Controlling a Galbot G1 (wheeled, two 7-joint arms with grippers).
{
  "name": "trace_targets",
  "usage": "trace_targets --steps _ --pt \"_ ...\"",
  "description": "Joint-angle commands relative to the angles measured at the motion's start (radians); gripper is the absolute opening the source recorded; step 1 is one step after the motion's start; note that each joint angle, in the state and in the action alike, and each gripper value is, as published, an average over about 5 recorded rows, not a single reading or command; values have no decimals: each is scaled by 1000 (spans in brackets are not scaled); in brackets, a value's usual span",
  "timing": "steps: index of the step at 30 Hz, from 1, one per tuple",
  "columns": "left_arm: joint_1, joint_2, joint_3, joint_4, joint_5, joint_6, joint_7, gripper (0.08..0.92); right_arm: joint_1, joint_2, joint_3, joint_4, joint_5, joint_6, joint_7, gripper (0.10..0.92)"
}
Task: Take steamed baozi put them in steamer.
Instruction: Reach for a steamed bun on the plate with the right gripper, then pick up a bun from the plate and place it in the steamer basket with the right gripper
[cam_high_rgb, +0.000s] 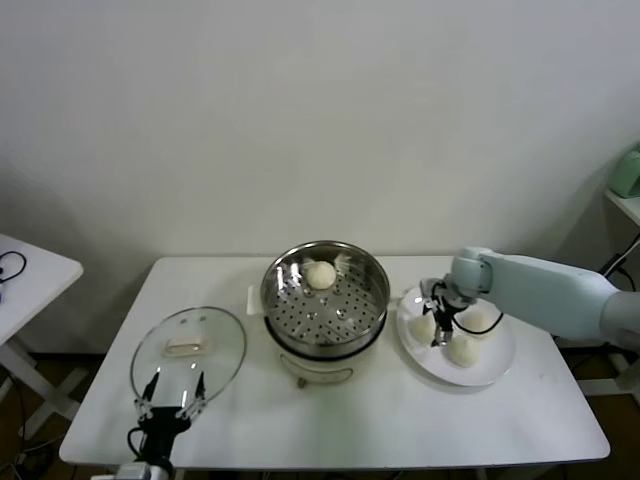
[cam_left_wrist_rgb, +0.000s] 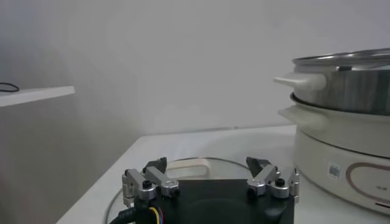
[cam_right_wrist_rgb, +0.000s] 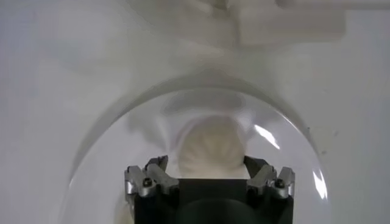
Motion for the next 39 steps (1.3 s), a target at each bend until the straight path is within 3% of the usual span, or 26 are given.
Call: trace_targets --steps 1,7,12,23,30,39 --pt "-3 0 -1 5 9 -5 -1 823 -33 5 26 -24 -41 -2 10 794" --pt "-4 -1 2 8 9 -8 -3 823 -9 3 26 -17 -44 3 7 680" --pt "-1 -4 3 4 9 -9 -4 823 80 -30 -23 56 -7 10 -5 635" --pt "-2 1 2 -4 8 -7 -3 823 628 -160 -354 344 208 54 -103 630" --pt "-3 5 5 -2 9 -3 -1 823 945 -100 -437 409 414 63 -202 628" --pt "-7 2 21 0 13 -3 0 823 877 24 -193 515 545 -78 -106 633"
